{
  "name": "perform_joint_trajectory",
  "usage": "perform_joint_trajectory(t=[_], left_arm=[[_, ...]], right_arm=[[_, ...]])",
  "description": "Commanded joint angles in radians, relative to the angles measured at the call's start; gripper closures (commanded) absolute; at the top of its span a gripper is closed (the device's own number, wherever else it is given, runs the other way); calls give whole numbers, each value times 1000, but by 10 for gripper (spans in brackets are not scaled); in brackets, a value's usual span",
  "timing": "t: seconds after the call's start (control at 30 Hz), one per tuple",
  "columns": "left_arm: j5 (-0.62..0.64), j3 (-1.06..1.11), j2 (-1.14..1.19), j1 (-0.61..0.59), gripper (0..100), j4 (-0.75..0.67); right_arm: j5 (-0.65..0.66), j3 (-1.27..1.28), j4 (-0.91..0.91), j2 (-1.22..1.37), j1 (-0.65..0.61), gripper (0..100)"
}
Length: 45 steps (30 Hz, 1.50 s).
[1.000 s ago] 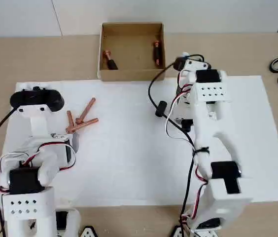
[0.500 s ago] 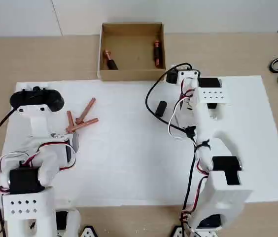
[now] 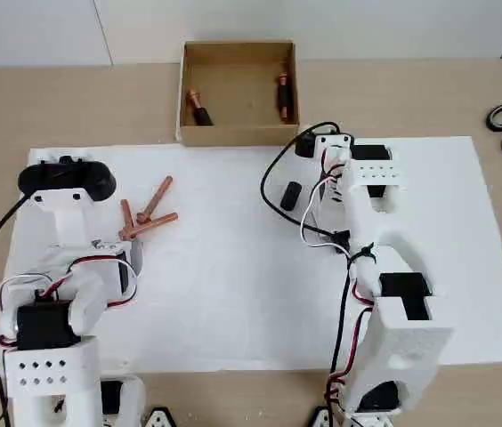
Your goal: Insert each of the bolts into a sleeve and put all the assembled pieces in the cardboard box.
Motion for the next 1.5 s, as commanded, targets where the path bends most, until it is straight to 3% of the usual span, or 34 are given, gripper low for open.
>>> perform_joint_trajectory(t=[0.0,0.4,0.83,0.97,1.33,1.47], left_arm=[[-2,-4,-15,3,826,0],[-2,-4,-15,3,826,0],[-2,-4,-15,-2,825,0],[-3,-5,-15,0,824,0],[-71,-203,0,3,824,144],[-63,-271,135,3,825,135]], right_arm=[[8,-6,27,-5,5,861],[20,-26,90,1,5,861],[20,15,7,4,7,868],[17,3,13,-7,7,998],[21,-176,300,-226,7,994],[21,-180,320,-286,10,994]])
